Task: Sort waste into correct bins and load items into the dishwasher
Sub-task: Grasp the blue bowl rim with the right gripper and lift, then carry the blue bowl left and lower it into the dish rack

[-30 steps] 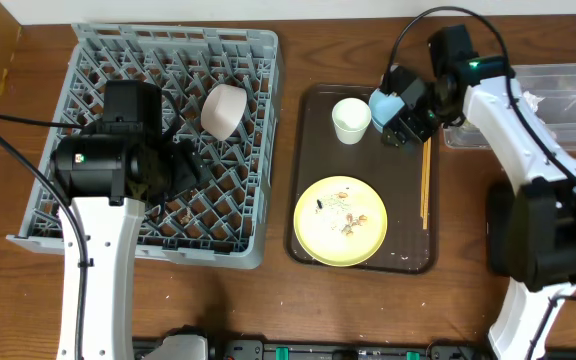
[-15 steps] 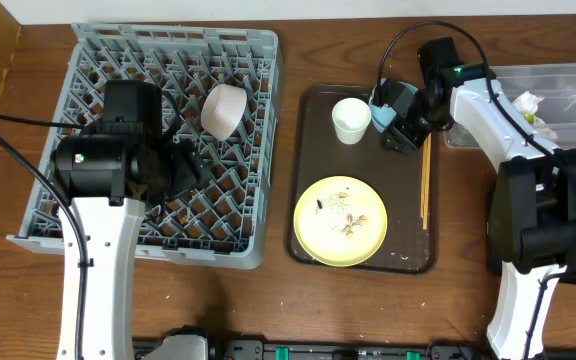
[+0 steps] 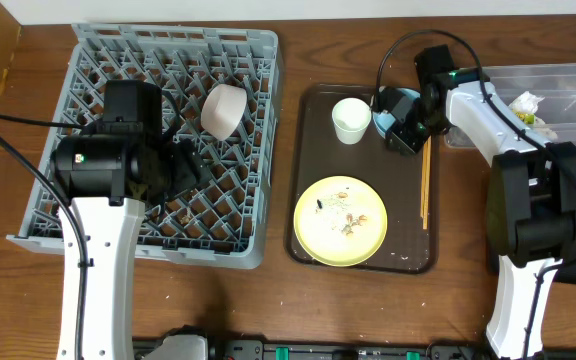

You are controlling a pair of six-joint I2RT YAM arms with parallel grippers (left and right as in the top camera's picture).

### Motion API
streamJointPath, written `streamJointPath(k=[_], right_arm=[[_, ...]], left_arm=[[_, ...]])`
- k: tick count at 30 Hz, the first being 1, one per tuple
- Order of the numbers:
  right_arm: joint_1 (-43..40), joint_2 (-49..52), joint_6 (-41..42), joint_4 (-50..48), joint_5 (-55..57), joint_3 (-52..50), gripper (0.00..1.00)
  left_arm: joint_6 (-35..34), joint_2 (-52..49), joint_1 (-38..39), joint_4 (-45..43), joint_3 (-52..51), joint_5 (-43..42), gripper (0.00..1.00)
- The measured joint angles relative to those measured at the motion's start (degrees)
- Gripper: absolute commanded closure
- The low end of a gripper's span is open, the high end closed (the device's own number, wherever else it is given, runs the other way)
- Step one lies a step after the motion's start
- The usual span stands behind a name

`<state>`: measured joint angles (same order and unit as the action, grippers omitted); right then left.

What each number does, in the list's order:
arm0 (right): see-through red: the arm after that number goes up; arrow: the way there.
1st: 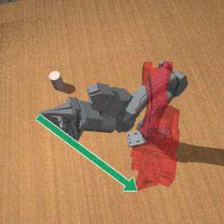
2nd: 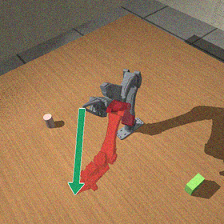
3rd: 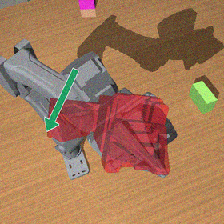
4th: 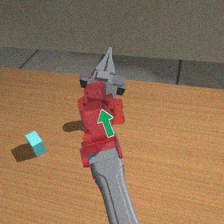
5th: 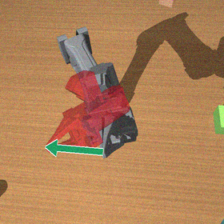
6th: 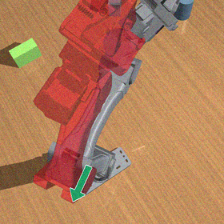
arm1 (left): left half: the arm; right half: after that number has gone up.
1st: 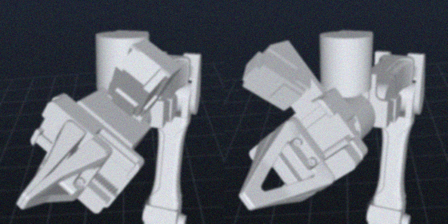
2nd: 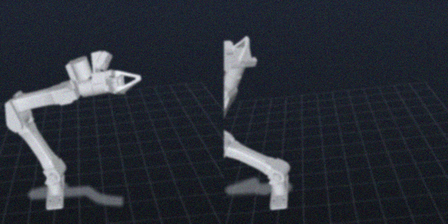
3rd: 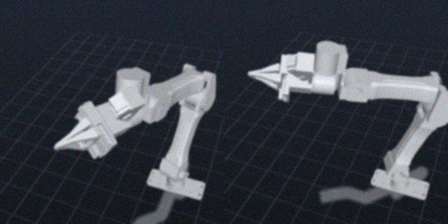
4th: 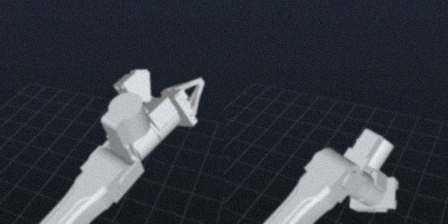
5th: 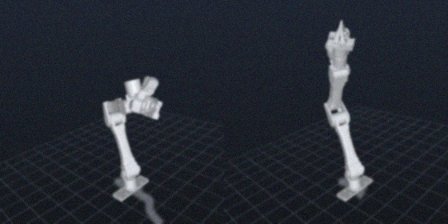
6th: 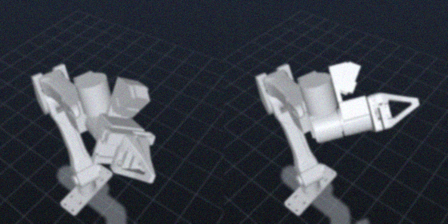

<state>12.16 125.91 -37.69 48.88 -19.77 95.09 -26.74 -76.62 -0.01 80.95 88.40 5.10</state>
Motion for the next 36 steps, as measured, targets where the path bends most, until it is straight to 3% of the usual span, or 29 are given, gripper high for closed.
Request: streamJointPath(k=[2,10,18,25,30,36], right_arm=[[0.0,0.0,1.42,-1.25,0.37,-0.02,0.99],[0.02,-0.28,8.17,-3.43,0.92,2.93,0.99],[0.0,0.61,21.59,0.07,-3.28,18.78,0.99],[0.07,0.57,38.82,-2.91,-11.34,31.71,0.99],[1.44,0.59,52.46,-10.25,-19.87,32.04,0.99],[9.07,0.59,69.31,-20.31,-24.44,32.02,0.99]], left_arm=[[0.0,0.0,0.0,0.0,0.0,0.02,0.02],[0.0,0.0,0.0,0.0,0.0,0.0,0.02],[0.0,0.0,0.0,0.0,0.0,0.0,0.02],[0.0,0.0,0.0,0.02,0.0,0.0,0.02],[0.0,0.0,0.0,0.02,0.0,0.0,0.02],[0.0,0.0,0.0,0.0,0.0,0.02,0.02]])
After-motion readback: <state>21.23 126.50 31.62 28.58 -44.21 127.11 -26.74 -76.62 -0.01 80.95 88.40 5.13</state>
